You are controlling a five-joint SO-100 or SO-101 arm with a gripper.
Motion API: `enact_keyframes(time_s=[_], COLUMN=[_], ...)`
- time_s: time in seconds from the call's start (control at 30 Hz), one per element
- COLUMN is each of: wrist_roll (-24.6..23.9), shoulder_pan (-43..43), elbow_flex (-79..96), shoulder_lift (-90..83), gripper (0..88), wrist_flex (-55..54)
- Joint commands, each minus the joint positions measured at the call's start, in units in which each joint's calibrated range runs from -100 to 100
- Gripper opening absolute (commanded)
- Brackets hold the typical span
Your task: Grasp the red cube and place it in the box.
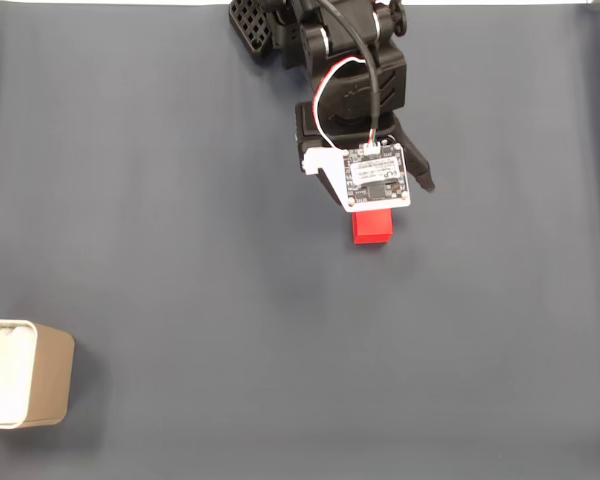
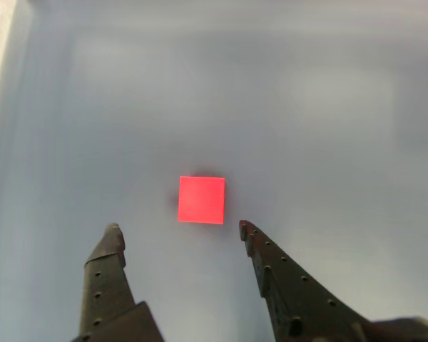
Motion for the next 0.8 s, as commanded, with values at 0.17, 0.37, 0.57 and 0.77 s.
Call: enact_keyframes(time_s=[0.17,0.37,0.57,0.77], wrist_roll=[0.6,0.7,0.6,1.0], shoulder_pan=[0.3,0.6,0.8,1.5], elbow_flex=[-1.1,1.7,3.9,6.4], shoulder_lift=[3.3,4.1,5.0,5.7], gripper=[37.8,37.8,37.7,37.4], wrist_flex=[-4.9,-8.1,-10.3,-13.0])
